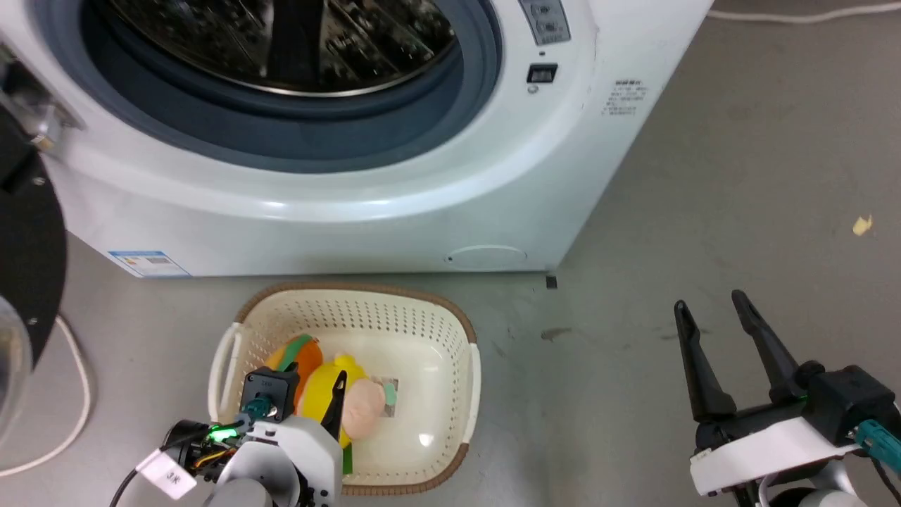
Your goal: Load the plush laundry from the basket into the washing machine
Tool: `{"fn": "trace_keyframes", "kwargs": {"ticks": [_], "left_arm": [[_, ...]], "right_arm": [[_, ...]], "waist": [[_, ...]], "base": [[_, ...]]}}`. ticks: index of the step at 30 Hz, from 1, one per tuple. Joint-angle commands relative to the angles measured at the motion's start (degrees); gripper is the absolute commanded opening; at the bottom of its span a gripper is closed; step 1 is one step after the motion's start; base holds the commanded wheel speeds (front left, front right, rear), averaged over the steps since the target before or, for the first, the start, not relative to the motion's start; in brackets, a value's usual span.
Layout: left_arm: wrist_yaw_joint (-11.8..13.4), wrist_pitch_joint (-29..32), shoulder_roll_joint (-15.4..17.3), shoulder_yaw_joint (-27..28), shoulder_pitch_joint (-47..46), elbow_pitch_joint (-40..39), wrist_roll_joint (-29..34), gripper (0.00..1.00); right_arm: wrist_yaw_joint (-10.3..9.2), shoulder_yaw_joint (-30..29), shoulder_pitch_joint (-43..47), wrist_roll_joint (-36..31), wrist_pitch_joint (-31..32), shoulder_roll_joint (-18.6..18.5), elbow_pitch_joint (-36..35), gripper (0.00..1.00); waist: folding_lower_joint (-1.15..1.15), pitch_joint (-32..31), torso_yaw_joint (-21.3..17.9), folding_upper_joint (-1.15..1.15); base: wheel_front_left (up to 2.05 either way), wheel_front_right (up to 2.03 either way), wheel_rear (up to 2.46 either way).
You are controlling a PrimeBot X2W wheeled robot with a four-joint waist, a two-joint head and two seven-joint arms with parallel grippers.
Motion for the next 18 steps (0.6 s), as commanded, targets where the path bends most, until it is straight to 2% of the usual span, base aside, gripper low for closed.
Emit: {"fn": "trace_keyframes", "kwargs": {"ticks": [1, 18], "left_arm": [[-0.4, 0.4, 0.8, -0.9, -1.9, 2.1, -0.7, 1.00], [-1.5, 2.1, 6.2, -5.8, -10.9, 14.4, -4.5, 1.00]], "right_arm": [[0.02, 0.2, -1.2, 0.8, -0.7, 0.0, -0.8, 1.00], [0.02, 1.3, -3.2, 4.2, -2.7, 0.0, -3.3, 1.00]], "waist": [[-0.01, 1.8, -0.8, 0.00], [-0.01, 11.6, -4.0, 0.00]], "base": [[0.00, 0.00, 0.00], [0.00, 0.00, 0.00]]}}
